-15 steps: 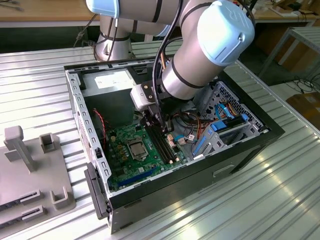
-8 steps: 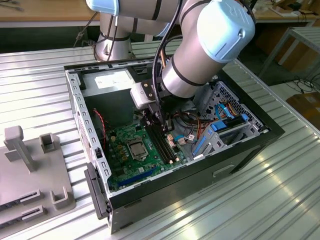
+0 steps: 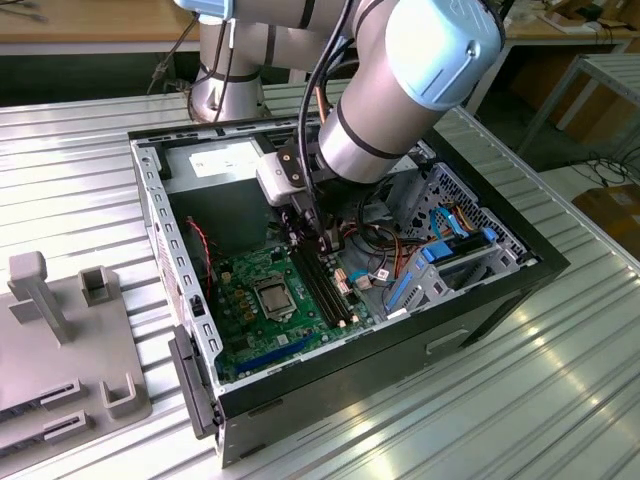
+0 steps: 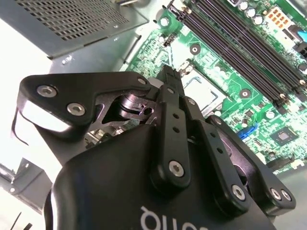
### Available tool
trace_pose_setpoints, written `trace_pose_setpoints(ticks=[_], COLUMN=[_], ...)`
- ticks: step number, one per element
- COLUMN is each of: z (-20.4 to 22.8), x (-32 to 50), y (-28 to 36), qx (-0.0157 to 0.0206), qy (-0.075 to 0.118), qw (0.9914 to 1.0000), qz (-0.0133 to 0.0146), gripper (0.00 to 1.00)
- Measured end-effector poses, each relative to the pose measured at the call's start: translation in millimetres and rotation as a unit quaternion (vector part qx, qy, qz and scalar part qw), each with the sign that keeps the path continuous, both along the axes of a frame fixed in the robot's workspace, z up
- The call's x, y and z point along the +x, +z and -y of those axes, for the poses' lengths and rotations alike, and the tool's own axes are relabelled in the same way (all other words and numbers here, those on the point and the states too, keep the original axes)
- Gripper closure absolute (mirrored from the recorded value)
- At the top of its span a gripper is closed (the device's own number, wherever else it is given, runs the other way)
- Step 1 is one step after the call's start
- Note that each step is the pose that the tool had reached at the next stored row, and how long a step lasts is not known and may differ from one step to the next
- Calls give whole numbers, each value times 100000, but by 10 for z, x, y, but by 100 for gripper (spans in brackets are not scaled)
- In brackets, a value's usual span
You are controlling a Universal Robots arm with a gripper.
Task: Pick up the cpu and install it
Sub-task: 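Install the first cpu locking lever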
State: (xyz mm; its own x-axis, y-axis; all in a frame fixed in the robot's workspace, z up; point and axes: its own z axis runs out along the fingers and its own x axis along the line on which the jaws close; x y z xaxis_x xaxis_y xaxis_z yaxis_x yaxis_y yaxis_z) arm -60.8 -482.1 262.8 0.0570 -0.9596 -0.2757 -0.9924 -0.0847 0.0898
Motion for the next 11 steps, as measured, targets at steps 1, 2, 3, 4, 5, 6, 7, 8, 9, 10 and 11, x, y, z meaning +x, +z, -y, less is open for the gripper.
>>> trace_pose_setpoints(ticks=[1, 2, 3, 4, 5, 6, 7, 8, 9, 10, 11], z=[-4, -11, -16, -21, -26, -27, -27, -27, -28, -27, -27], x=[0, -1, 0, 0, 0, 0, 0, -1, -1, -1, -1], y=[-11, -34, -57, -77, -103, -119, -139, -143, -144, -144, -144], qx=[4, -8, -6, -12, -5, -6, -36, -369, -714, -1124, -1676], qy=[-3, -9, -7, -12, -18, -20, -23, -30, -28, -30, -29], qw=[100000, 100000, 100000, 100000, 100000, 100000, 100000, 99999, 99997, 99994, 99986], qz=[5, -5, -2, -3, -2, -1, -5, -9, -4, -5, -11], gripper=[90, 90, 90, 90, 90, 90, 90, 90, 90, 90, 90])
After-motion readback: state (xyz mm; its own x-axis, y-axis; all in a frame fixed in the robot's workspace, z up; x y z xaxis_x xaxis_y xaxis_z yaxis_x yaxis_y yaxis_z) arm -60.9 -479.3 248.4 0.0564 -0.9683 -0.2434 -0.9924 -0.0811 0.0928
